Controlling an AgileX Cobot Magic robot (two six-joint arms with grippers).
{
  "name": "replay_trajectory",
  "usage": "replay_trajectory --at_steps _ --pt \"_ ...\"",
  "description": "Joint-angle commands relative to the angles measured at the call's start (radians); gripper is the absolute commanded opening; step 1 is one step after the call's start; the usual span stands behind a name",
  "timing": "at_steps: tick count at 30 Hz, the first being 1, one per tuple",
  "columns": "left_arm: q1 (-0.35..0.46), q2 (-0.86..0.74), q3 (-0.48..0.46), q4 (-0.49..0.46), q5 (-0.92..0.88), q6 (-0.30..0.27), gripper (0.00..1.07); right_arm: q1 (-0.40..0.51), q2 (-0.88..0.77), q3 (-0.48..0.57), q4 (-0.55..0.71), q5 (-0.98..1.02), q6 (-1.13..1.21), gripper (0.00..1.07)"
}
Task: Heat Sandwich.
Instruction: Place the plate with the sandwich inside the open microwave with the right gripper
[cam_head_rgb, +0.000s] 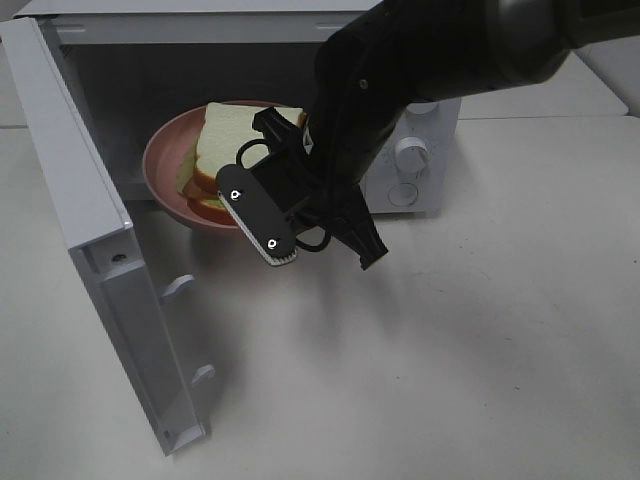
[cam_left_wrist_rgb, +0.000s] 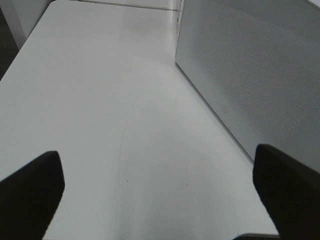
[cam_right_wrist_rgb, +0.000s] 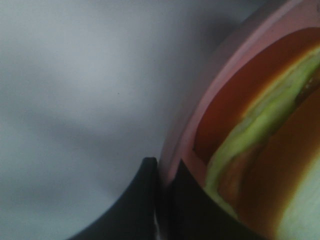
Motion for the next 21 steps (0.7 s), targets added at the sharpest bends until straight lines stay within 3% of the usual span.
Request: replay_trajectory --at_steps 1,21 --pt "0.004 -0.017 0.002 -0.008 -0.012 -0.005 0.97 -0.009 0.036 -0.067 0.005 0.010 -0.016 0.00" --pt "0.004 -0.017 0.002 -0.008 -0.012 -0.006 0.97 -0.045 0.302 -0.506 0.005 0.098 -0.005 0.00"
